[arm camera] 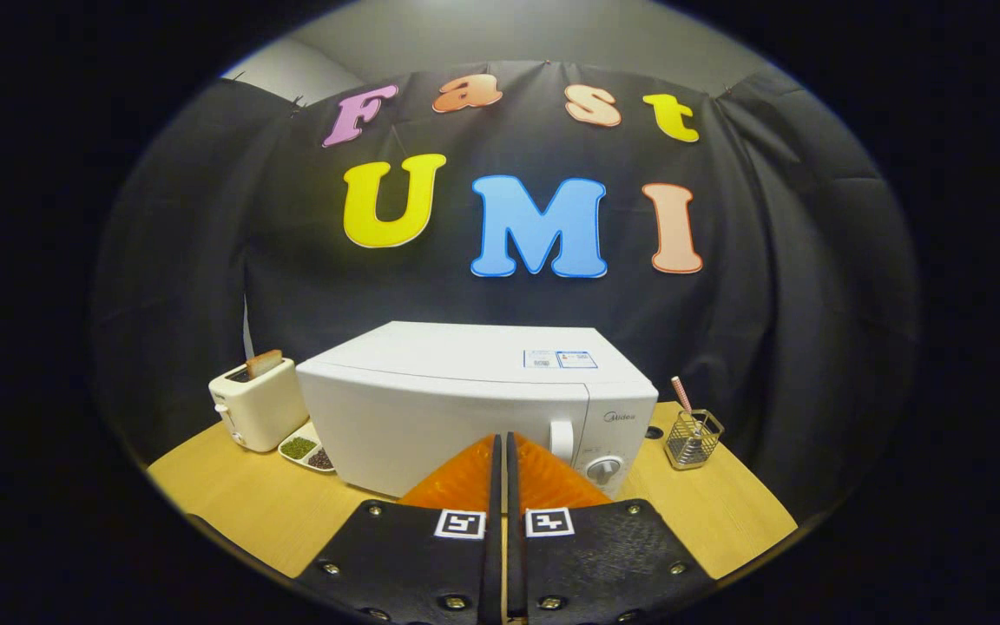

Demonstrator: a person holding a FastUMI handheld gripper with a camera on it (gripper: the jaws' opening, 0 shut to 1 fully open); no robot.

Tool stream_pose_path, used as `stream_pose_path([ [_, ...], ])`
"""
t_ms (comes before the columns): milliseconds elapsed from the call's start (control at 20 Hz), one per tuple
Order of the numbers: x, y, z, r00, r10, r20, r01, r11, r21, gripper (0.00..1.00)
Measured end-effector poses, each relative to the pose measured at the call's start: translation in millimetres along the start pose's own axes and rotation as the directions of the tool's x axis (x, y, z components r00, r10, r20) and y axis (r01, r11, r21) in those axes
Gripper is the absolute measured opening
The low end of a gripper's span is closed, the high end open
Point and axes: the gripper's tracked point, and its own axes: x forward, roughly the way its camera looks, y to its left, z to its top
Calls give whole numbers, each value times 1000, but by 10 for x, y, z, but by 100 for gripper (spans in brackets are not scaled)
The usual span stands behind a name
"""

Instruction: Open the microwave, put the food inside, and close the microwave door.

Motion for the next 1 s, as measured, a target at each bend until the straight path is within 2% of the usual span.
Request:
stream_pose_path([
  [250, -575, 51, 42, 999, -25, 20, 24, 999, 43, 3],
  [400, -874, 136, 8, 1000, -14, 24, 12, 997, 72, 3],
  [500, -1029, 199, -71, 1000, 0, 16, -2, 996, 88, 37],
  [550, -1098, 192, -113, 1000, -3, 14, 2, 996, 90, 66],
  [650, -1213, 174, -162, 1000, -15, 23, 14, 997, 77, 95],
  [700, -1245, 160, -179, 999, -21, 27, 19, 997, 72, 98],
  [1000, -1385, 54, -126, 998, -33, 57, 29, 997, 72, 98],
])
